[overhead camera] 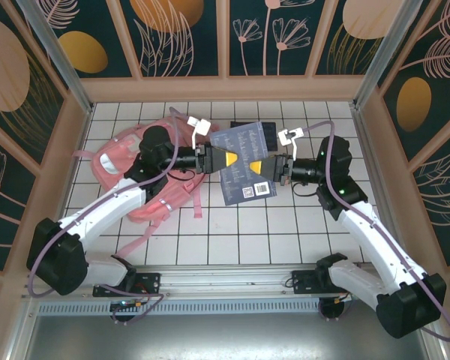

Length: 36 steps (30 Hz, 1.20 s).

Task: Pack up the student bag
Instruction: Pass the book.

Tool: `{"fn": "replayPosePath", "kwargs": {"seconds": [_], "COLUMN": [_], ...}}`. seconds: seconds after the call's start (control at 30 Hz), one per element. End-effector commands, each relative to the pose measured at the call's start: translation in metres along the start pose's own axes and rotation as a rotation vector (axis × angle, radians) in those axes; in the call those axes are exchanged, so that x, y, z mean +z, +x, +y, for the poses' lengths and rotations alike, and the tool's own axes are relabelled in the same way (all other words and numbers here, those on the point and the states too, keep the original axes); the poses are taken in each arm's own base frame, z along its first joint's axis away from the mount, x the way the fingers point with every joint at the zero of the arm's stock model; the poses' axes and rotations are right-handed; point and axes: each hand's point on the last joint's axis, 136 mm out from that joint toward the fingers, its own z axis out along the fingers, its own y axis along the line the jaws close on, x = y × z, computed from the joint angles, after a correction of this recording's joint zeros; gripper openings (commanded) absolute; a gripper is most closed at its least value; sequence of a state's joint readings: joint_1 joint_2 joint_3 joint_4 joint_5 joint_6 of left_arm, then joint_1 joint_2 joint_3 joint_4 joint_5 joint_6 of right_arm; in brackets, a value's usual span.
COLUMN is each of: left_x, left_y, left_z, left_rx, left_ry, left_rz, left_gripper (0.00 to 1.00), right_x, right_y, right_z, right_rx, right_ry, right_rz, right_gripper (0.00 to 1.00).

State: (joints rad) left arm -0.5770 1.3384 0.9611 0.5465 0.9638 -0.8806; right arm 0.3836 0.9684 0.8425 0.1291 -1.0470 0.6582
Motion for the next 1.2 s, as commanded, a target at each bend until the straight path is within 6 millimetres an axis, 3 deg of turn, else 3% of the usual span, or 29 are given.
{"fn": "replayPosePath", "kwargs": {"seconds": [0.0,0.17,0.2,0.27,0.4,0.5,0.6,0.83,1.17], "left_x": [-0.01,-0.016,-0.016,-0.016,-0.021,-0.038,-0.059,-0.066,-0.059], "left_y": [-0.004,0.004,0.004,0.001,-0.018,-0.041,-0.054,-0.065,-0.059], "left_z": [-0.05,-0.059,-0.059,-0.058,-0.064,-0.069,-0.077,-0.075,-0.069], "left_rx": [0.111,0.134,0.139,0.142,0.184,0.197,0.191,0.12,0.071], "left_ry": [0.181,0.229,0.225,0.211,0.175,0.131,0.148,0.181,0.196], "left_rz": [-0.021,-0.024,-0.024,-0.036,-0.149,-0.35,-0.526,-0.63,-0.624], "left_gripper": [0.43,0.05,0.0,0.0,0.0,0.0,0.0,0.0,0.0], "right_x": [-0.002,-0.001,-0.001,-0.002,-0.011,-0.019,-0.019,-0.017,0.005], "right_y": [-0.01,-0.018,-0.02,-0.026,-0.04,-0.032,-0.021,-0.023,-0.043], "right_z": [0.017,0.01,0.008,0.007,0.003,0.022,0.048,0.083,0.072], "right_rx": [-0.094,-0.084,-0.081,-0.075,-0.058,-0.102,-0.196,-0.191,-0.182], "right_ry": [-0.024,0.011,0.02,0.041,0.085,-0.018,-0.069,-0.261,-0.196], "right_rz": [-0.022,-0.055,-0.063,-0.091,-0.248,-0.428,-0.538,-0.62,-0.676], "right_gripper": [0.0,0.0,0.0,0.0,0.26,0.55,0.67,0.67,0.62]}}
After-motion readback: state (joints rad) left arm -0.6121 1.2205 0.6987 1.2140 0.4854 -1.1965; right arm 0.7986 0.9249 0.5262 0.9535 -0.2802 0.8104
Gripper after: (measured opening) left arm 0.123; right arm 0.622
